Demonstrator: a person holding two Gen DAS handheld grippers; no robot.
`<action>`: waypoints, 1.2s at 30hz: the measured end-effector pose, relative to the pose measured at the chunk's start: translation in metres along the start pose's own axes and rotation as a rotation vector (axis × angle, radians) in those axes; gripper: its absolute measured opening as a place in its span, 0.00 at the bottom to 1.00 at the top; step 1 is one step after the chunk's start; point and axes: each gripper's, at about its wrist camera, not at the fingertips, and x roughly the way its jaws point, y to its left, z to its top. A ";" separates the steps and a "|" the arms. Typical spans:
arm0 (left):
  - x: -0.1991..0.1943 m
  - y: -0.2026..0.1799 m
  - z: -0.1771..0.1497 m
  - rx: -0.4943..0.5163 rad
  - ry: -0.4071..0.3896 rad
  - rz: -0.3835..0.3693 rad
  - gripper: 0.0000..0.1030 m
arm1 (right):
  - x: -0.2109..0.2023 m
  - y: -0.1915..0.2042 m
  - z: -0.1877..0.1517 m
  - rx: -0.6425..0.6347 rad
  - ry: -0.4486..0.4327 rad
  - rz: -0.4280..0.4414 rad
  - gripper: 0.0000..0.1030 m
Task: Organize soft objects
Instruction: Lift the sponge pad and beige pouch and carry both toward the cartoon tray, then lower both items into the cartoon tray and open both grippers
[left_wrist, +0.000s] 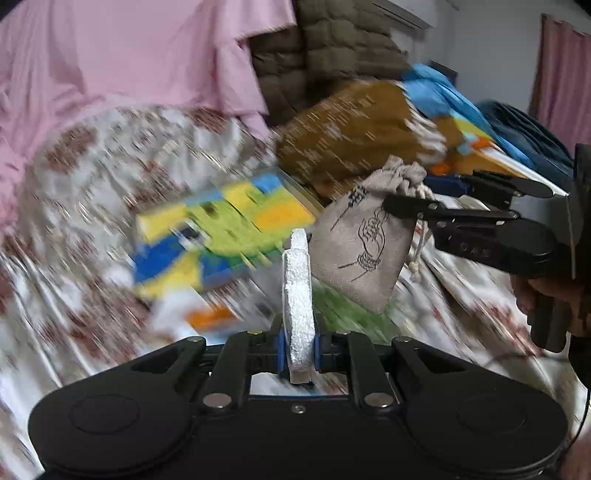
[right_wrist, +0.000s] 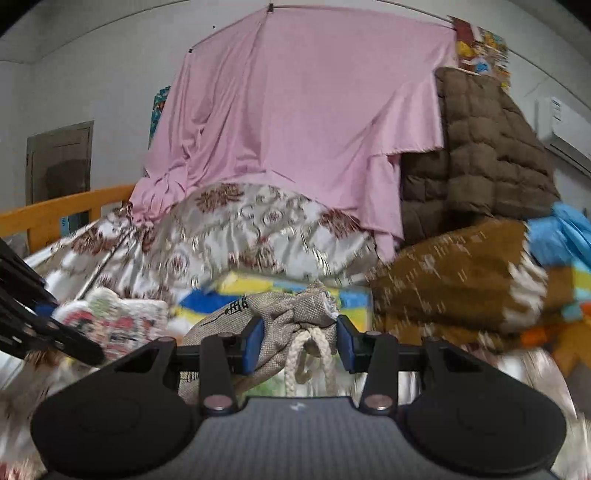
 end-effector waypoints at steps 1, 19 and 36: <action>0.005 0.009 0.012 -0.001 -0.017 0.017 0.15 | 0.017 -0.001 0.012 -0.006 -0.005 0.003 0.45; 0.230 0.118 0.075 -0.277 -0.039 0.039 0.15 | 0.268 -0.041 0.032 0.135 0.181 -0.069 0.45; 0.291 0.114 0.046 -0.316 0.062 0.043 0.31 | 0.295 -0.046 -0.011 0.067 0.368 -0.108 0.63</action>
